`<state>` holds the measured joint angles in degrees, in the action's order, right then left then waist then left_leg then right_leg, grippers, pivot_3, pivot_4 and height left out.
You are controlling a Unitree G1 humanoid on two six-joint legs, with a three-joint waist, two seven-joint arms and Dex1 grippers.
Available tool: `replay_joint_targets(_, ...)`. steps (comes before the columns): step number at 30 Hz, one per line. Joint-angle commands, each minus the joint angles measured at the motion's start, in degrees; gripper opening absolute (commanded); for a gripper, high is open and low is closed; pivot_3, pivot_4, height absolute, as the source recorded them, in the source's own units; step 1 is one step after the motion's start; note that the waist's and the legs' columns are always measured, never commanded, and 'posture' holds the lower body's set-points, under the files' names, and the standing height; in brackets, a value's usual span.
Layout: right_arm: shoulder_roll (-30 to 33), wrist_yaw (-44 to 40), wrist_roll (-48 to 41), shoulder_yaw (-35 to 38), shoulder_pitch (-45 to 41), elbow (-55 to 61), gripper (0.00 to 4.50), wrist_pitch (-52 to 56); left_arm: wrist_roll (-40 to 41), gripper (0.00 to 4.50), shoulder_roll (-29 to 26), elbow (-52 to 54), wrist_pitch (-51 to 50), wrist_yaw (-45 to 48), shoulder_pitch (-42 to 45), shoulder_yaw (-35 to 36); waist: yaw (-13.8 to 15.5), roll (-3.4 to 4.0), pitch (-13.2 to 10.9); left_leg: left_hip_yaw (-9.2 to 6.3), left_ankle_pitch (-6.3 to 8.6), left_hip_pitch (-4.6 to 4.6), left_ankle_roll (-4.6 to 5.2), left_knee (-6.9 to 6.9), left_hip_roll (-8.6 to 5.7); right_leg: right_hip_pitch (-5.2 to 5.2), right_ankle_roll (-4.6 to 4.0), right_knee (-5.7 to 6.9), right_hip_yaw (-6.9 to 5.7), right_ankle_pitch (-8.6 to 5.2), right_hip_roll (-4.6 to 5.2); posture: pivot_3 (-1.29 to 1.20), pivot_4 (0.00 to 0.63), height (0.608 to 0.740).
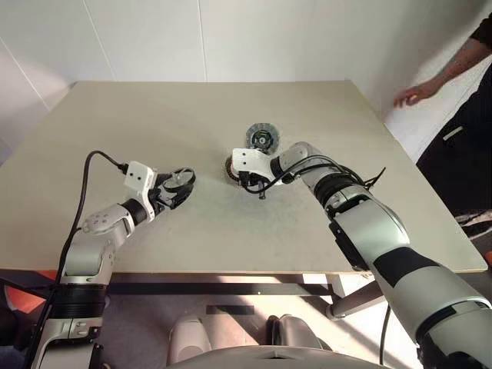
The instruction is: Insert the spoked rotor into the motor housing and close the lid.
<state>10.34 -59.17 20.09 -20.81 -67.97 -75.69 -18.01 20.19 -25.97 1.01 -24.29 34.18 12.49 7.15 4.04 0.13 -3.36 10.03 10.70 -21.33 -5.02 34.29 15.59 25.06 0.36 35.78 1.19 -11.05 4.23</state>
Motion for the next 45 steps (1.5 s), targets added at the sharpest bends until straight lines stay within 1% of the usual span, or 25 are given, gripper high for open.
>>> replay_joint_targets(1, 0.19, 0.56, 0.51, 0.26, 0.33, 0.31, 0.07, 0.23, 0.32, 4.45, -0.65, 1.39, 0.43, -0.17, 0.76, 1.23, 0.0, 0.0, 0.0, 0.0, 0.0, 0.0, 0.0, 0.0, 0.01, 0.01, 0.0, 0.01, 0.0, 0.0, 0.0, 0.0, 0.0, 0.74)
replay_joint_targets(6, 0.65, -1.22, 0.49, 0.17, 0.72, 0.34, 0.07, -0.14, 0.27, 4.45, -0.69, 1.74, 0.35, -0.29, 0.38, 1.25, 0.01, 0.0, 0.0, 0.0, 0.0, 0.02, 0.0, 0.01, 0.0, -0.02, 0.0, 0.03, 0.0, 0.0, 0.0, 0.0, 0.0, 0.74)
replay_joint_targets(9, 0.9, 1.07, 0.57, 0.44, 0.7, 0.58, 0.07, 0.01, 0.22, 4.45, -0.6, 1.81, 0.39, -0.38, 0.23, 1.17, 0.01, 0.0, 0.0, 0.0, 0.0, 0.03, 0.0, 0.01, 0.01, -0.02, 0.0, 0.04, -0.01, 0.0, 0.0, 0.0, 0.0, 0.74)
replay_joint_targets(11, 1.39, 0.83, 0.48, 0.51, 0.7, 0.92, 0.07, -0.6, 0.15, 4.45, -0.49, 1.8, 0.46, -0.49, 0.14, 1.1, 0.02, 0.0, 0.0, 0.0, 0.0, 0.03, 0.0, 0.01, 0.01, -0.02, 0.0, 0.03, -0.01, 0.0, 0.0, 0.0, 0.0, 0.74)
replay_joint_targets(17, 4.87, -4.57, -0.28, 0.31, 1.74, 4.17, 0.07, -4.88, 0.09, 4.45, -0.63, 1.68, 0.61, -0.71, -0.34, 1.25, 0.24, 0.0, 0.0, 0.0, 0.0, 0.02, 0.0, 0.02, -0.02, -0.06, 0.0, 0.01, -0.03, 0.0, 0.0, 0.0, 0.0, 0.74)
replay_joint_targets(22, 6.92, -7.74, -1.55, 1.03, 3.06, 7.46, 0.07, -5.75, -0.06, 4.45, -0.5, 1.32, 0.71, -0.77, -0.41, 0.92, 0.26, 0.0, 0.0, -0.01, 0.0, 0.0, 0.0, 0.02, -0.01, -0.04, 0.0, 0.01, -0.04, 0.0, 0.0, 0.0, 0.0, 0.74)
replay_joint_targets(28, 9.18, -11.97, -3.31, 1.25, 6.48, 15.23, 0.07, -5.73, -0.23, 4.45, -0.47, 0.59, 0.69, -0.48, 0.27, 0.48, 0.37, -0.01, 0.0, -0.01, 0.0, -0.02, 0.02, 0.02, -0.01, -0.05, 0.0, -0.02, -0.06, 0.0, 0.0, 0.0, 0.0, 0.74)
replay_joint_targets(38, 12.23, -16.76, -6.67, 0.62, 13.64, 34.69, 0.07, -0.45, -0.35, 4.45, -0.52, 0.26, 0.66, -0.3, 0.16, 0.37, 0.33, -0.03, 0.01, -0.01, -0.01, -0.02, 0.04, 0.02, -0.01, -0.04, 0.0, -0.01, -0.05, 0.0, -0.01, 0.0, 0.0, 0.74)
replay_joint_targets(45, 13.89, -18.82, -6.94, -0.36, 17.78, 40.8, 0.07, 3.61, -0.22, 4.45, -0.46, 0.77, 0.32, -0.53, -0.35, 0.51, 0.28, -0.04, 0.01, -0.01, -0.02, 0.0, 0.04, 0.02, -0.01, -0.05, 0.0, 0.0, -0.04, 0.0, -0.01, 0.0, 0.0, 0.74)
